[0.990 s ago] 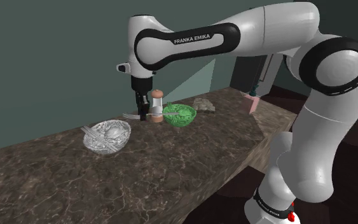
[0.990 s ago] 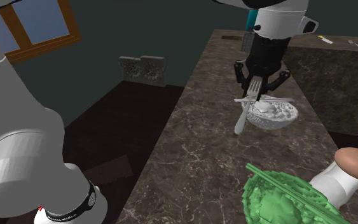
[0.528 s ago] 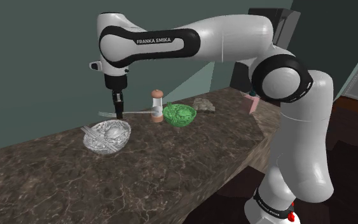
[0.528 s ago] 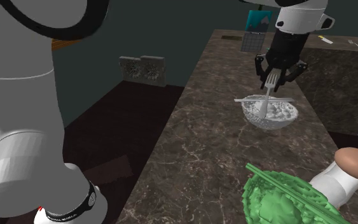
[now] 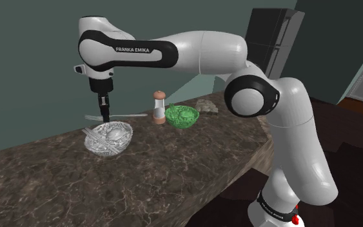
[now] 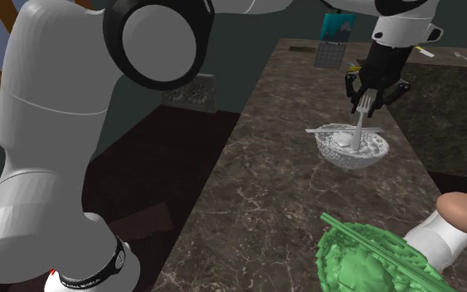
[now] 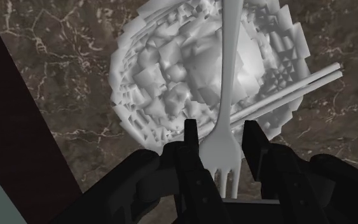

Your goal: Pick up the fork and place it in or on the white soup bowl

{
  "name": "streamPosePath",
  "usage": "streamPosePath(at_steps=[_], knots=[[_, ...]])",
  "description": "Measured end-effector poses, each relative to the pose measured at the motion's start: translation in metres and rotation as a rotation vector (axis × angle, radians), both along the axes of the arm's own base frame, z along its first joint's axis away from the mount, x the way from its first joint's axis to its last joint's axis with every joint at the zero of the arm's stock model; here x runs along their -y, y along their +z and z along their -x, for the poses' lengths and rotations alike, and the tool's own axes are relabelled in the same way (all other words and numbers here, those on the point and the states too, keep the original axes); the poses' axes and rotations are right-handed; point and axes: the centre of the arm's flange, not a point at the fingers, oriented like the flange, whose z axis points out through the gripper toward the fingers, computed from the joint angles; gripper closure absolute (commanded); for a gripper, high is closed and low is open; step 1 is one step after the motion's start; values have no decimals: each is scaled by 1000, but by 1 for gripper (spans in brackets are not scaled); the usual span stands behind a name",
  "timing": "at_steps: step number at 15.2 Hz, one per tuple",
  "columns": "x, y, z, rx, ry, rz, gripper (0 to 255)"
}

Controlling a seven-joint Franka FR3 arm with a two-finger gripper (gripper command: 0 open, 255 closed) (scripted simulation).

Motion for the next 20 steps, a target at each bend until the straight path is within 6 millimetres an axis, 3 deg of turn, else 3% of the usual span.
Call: streamPosePath(at_steps=[11, 17, 18, 20], knots=[[1, -56, -1, 0, 0, 0, 255], [0, -60, -1, 0, 0, 0, 255], [0, -60, -1, 0, 0, 0, 0], [0, -60, -1, 0, 0, 0, 0]])
